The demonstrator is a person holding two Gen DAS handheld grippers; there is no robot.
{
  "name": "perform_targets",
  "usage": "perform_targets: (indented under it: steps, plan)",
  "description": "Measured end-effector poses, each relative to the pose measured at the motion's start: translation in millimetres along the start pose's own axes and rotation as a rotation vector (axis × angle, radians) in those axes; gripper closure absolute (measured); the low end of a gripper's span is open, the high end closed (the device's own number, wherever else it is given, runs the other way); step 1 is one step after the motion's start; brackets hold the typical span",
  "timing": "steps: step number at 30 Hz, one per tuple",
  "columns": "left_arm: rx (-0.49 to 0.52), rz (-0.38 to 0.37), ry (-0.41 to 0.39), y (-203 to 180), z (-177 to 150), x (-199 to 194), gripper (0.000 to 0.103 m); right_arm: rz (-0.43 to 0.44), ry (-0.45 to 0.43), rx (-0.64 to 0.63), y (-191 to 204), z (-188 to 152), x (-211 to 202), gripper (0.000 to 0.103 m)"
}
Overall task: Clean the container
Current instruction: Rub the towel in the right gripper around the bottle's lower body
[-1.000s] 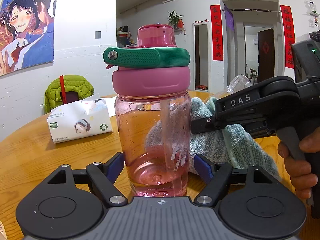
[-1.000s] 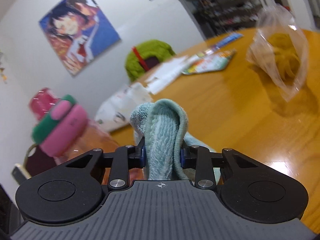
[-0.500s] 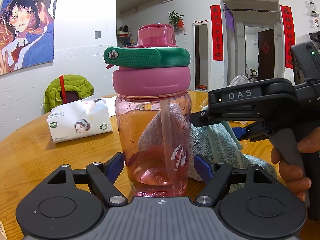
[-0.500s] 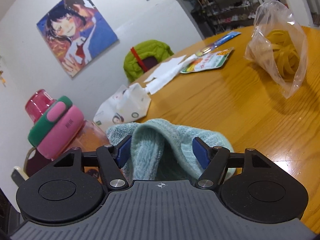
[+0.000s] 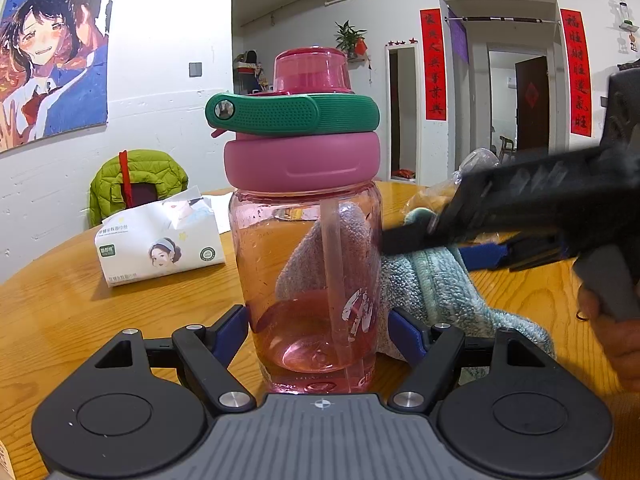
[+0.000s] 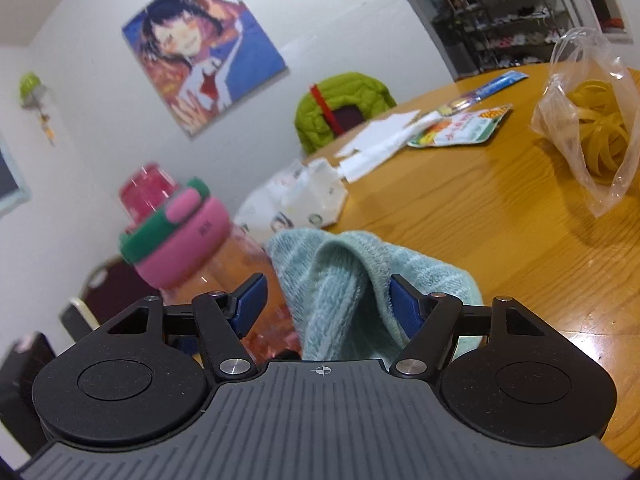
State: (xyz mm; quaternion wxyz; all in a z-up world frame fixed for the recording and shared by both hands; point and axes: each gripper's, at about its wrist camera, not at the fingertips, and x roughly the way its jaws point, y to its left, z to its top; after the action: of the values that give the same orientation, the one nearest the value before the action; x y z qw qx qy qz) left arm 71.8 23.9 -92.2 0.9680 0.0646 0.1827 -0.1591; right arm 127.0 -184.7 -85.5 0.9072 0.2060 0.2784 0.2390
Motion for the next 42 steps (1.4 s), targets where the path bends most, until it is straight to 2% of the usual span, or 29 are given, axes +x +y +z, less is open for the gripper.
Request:
perform_targets:
  steps: [2, 6, 9, 11, 12, 13, 14, 16, 19, 22, 24, 26, 30, 31, 34, 36, 40, 42]
  plan:
    - [0.0, 0.0, 0.0, 0, 0, 0, 0.029, -0.059, 0.023, -0.038, 6, -3, 5, 0.033]
    - [0.001, 0.0, 0.001, 1, 0, 0, 0.029, -0.119, 0.039, -0.067, 11, -8, 14, 0.036]
    - [0.001, 0.0, 0.001, 2, 0, 0, 0.029, -0.215, 0.005, -0.111, 16, -13, 20, 0.028]
    - [0.0, 0.0, 0.0, 3, 0, 0, 0.029, -0.229, -0.002, -0.138, 19, -16, 25, 0.029]
    - [-0.001, -0.001, 0.0, 3, 0, 0, 0.029, -0.218, 0.015, -0.133, 20, -18, 27, 0.036]
    - [-0.002, -0.002, 0.001, 3, 0, 0, 0.029, -0.199, 0.04, -0.113, 18, -19, 30, 0.05]
    - [0.0, -0.001, 0.004, 3, 0, 1, 0.029, -0.184, 0.059, -0.084, 16, -19, 33, 0.055]
    - [-0.004, -0.003, 0.002, 4, 0, 0, 0.029, -0.189, 0.051, -0.043, 10, -17, 30, 0.072]
    - [-0.003, 0.001, 0.002, 4, 0, 0, 0.026, -0.177, -0.006, 0.061, -7, -11, 19, 0.076]
    - [-0.022, 0.002, 0.006, 3, 0, -3, 0.023, -0.118, -0.062, 0.183, -26, -6, 8, 0.076]
    - [-0.033, 0.016, -0.007, 1, 1, -9, 0.023, -0.026, -0.082, 0.277, -39, -5, 4, 0.076]
    - [-0.041, 0.036, -0.036, -1, 2, -16, 0.023, 0.102, -0.101, 0.368, -49, -4, 2, 0.076]
    - [-0.014, 0.051, -0.065, -7, 2, -21, 0.031, 0.437, -0.126, 0.546, -64, -7, 7, 0.076]
    - [-0.004, 0.053, -0.066, -9, 2, -20, 0.031, 0.479, -0.124, 0.576, -66, -7, 10, 0.075]
    - [0.036, 0.063, -0.069, -11, 2, -15, 0.029, 0.505, -0.075, 0.64, -73, -10, 21, 0.075]
    - [0.047, 0.061, -0.066, -7, 2, -10, 0.028, 0.477, -0.028, 0.65, -74, -12, 26, 0.075]
    - [0.028, 0.031, -0.024, 2, 6, 3, 0.028, 0.238, 0.08, 0.537, -62, -13, 35, 0.075]
    - [0.008, 0.023, 0.016, 4, 9, 11, 0.024, 0.155, 0.074, 0.464, -56, -11, 34, 0.075]
